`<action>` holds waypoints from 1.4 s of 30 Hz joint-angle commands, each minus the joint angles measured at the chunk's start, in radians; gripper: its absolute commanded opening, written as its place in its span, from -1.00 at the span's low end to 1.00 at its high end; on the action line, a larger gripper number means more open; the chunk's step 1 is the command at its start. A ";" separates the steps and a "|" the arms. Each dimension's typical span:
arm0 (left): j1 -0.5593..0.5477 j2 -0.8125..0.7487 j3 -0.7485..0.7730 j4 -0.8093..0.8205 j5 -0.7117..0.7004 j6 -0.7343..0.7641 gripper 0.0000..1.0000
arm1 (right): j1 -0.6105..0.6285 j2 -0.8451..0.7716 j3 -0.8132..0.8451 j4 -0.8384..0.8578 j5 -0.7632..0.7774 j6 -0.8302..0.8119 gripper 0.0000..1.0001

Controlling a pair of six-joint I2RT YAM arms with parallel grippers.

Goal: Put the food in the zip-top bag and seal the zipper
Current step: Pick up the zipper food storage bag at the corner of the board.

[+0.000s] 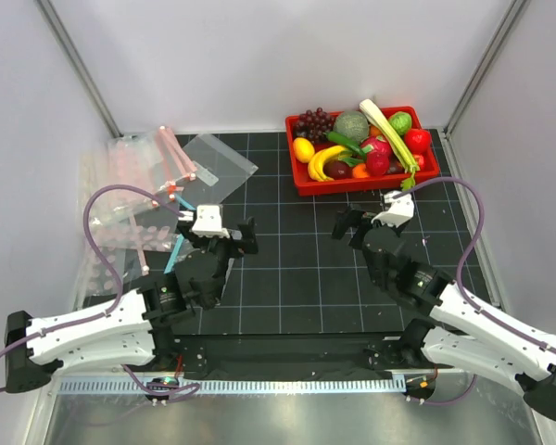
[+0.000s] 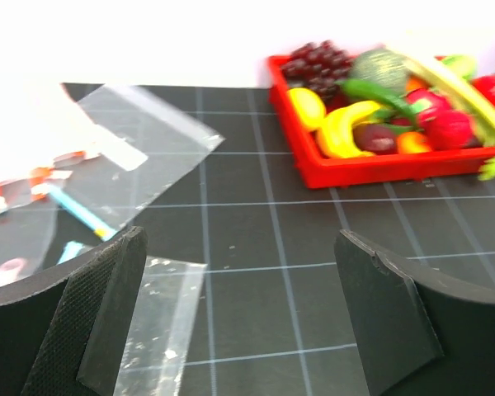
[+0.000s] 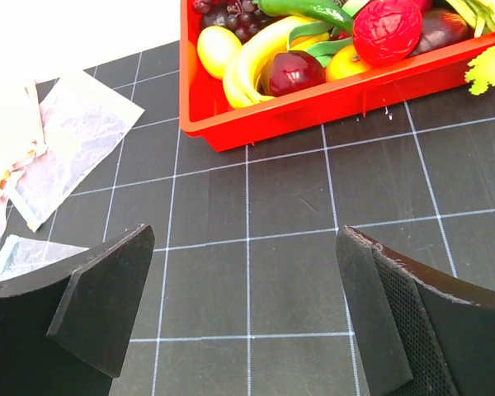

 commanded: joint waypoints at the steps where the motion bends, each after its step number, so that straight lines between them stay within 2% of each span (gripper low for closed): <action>1: 0.024 0.036 0.034 -0.015 -0.097 -0.006 1.00 | 0.000 -0.023 -0.014 0.069 0.006 -0.003 0.99; 3: 0.073 0.067 0.076 -0.073 -0.073 -0.067 1.00 | 0.000 -0.035 -0.019 0.070 -0.001 -0.004 0.99; 5: 0.129 0.114 0.110 -0.197 -0.016 -0.172 1.00 | 0.000 -0.047 -0.025 0.076 -0.013 -0.010 0.99; 7: 0.266 0.136 0.138 -0.288 0.091 -0.256 0.99 | 0.000 -0.053 -0.031 0.087 -0.019 -0.018 0.99; 8: 0.316 0.151 0.137 -0.304 0.139 -0.335 0.99 | 0.000 -0.052 -0.037 0.095 -0.019 -0.017 0.99; 9: 0.416 0.160 0.132 -0.310 0.220 -0.375 1.00 | 0.002 -0.052 -0.038 0.098 -0.024 -0.020 0.99; 11: 0.484 0.192 0.137 -0.348 0.256 -0.513 1.00 | 0.000 -0.043 -0.035 0.096 -0.033 -0.026 0.99; 16: 0.669 0.307 0.181 -0.356 0.473 -0.667 1.00 | 0.000 -0.034 -0.029 0.090 -0.037 -0.023 0.99; 20: 0.778 0.488 0.267 -0.400 0.504 -0.770 0.97 | 0.000 -0.035 -0.032 0.092 -0.033 -0.026 0.99; 23: 0.826 0.564 0.313 -0.413 0.515 -0.811 0.90 | 0.002 -0.037 -0.032 0.092 -0.031 -0.027 0.99; 33: 0.944 0.803 0.489 -0.382 0.587 -0.822 0.67 | 0.000 -0.049 -0.029 0.093 -0.054 -0.027 0.99; 36: 0.944 0.863 0.560 -0.402 0.543 -0.739 0.63 | 0.000 -0.050 -0.029 0.095 -0.059 -0.029 0.99; 38: 0.944 0.906 0.659 -0.434 0.521 -0.695 0.65 | 0.000 -0.050 -0.028 0.093 -0.063 -0.029 0.99; 42: 0.946 1.082 0.875 -0.584 0.446 -0.499 0.68 | 0.000 -0.058 -0.028 0.092 -0.071 -0.027 0.99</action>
